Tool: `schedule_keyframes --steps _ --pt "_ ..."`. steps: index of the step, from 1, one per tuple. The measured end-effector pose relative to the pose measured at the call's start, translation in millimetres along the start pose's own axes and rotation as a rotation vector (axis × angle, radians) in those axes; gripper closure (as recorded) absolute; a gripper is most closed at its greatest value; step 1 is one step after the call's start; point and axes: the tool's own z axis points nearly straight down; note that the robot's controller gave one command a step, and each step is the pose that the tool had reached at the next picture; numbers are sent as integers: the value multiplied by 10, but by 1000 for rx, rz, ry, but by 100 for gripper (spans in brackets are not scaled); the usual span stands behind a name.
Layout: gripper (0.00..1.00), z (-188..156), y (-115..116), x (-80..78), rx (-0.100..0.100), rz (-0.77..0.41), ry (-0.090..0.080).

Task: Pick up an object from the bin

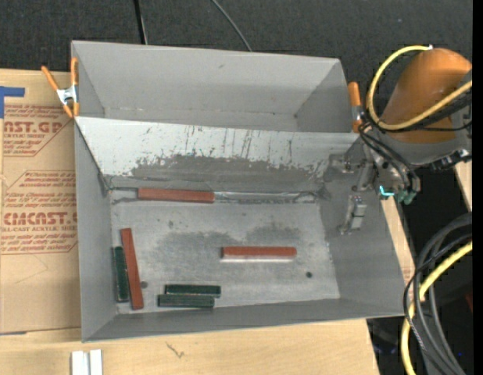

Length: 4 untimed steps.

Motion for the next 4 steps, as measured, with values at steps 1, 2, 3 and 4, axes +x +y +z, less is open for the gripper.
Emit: schedule_keyframes --steps 1,2,3,4 --pt "100 -49 7 -19 1 -2 -8" --pt "0 -49 8 -19 1 -2 -8" --pt "0 -49 8 -19 1 -2 -8" --pt "0 557 197 290 2 8 -11"
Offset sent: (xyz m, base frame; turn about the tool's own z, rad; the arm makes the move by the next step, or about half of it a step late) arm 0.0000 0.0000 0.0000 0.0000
